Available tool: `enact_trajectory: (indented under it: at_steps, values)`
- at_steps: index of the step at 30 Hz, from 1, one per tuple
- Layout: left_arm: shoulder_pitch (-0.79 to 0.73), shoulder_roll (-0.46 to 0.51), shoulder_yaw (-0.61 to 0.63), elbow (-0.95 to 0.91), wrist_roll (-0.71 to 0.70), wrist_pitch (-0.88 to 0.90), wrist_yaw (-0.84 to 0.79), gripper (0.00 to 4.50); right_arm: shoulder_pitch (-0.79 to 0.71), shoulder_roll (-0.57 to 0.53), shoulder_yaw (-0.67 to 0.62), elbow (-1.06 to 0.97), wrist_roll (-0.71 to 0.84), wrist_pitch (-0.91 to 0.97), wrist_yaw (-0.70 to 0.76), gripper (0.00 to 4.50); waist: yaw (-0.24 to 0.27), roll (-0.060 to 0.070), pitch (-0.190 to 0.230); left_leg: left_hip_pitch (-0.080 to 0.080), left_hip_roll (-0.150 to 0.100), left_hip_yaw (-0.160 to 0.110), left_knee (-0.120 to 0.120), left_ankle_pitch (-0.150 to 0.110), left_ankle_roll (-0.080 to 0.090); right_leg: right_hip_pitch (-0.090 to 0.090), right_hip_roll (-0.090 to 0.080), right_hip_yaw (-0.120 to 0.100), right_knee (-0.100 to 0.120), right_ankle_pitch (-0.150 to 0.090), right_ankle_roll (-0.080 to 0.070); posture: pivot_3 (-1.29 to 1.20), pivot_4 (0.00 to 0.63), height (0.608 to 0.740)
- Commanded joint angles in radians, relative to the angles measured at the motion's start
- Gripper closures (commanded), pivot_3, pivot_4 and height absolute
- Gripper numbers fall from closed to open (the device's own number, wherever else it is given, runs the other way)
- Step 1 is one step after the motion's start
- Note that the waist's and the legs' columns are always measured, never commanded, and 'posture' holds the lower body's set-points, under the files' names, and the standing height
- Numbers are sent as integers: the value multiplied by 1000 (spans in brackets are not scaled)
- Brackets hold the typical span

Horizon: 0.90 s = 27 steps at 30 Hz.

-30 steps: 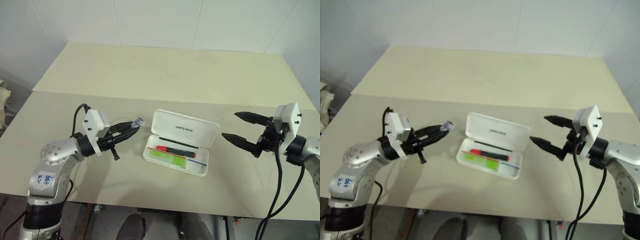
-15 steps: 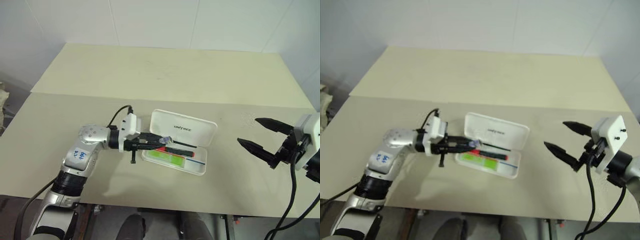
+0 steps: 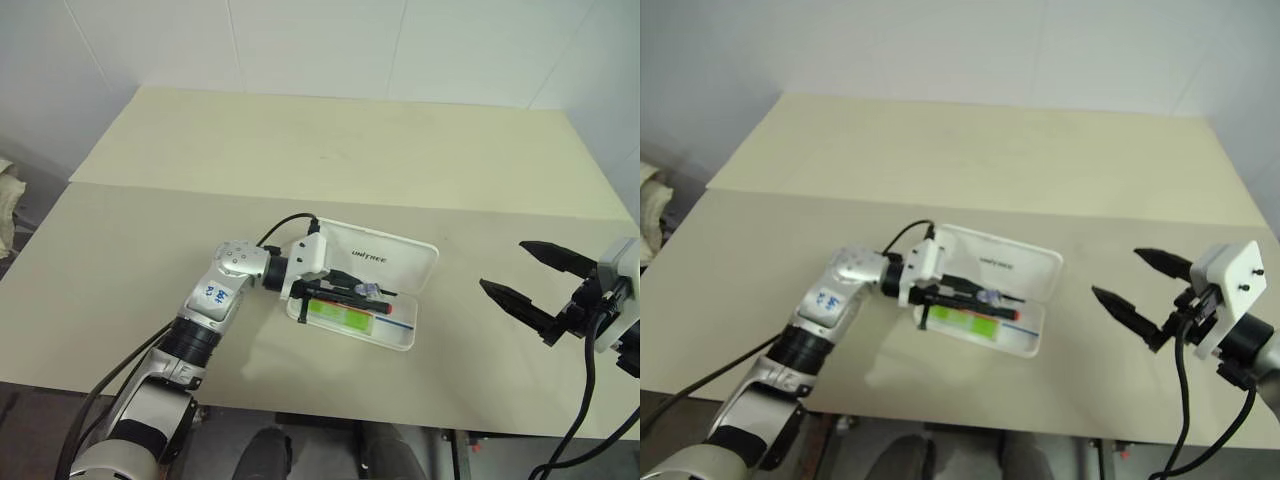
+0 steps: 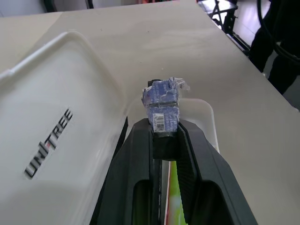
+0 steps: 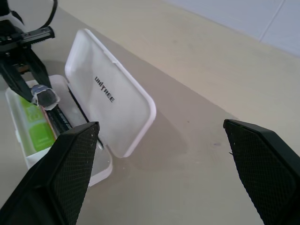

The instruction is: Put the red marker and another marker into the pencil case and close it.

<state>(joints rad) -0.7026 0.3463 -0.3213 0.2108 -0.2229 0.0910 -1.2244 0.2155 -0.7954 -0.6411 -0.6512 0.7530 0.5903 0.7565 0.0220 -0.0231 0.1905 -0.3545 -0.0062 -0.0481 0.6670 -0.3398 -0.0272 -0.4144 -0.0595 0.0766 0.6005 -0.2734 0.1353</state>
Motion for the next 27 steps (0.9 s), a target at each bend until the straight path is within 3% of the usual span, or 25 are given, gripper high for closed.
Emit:
enact_trajectory:
  at_steps: [1,10,27]
  values:
    - [-19,-23,-26,-29,12,-7,-14,4219,57,-30,-23,-58,42,8,70,0,3,0,0,0,0,0,0,0,0,0,0,0,0,0,0,0,150,740]
    - [-51,-47,-59,0,40,-1,-23,4219,128,-109,-32,-63,49,-9,217,0,1,0,0,1,0,0,2,0,1,1,1,1,1,0,1,0,150,740]
    - [-97,-119,-136,69,118,6,-49,4219,85,-102,-24,-51,33,-8,188,0,2,0,0,0,0,0,2,1,1,1,1,1,0,1,1,0,150,740]
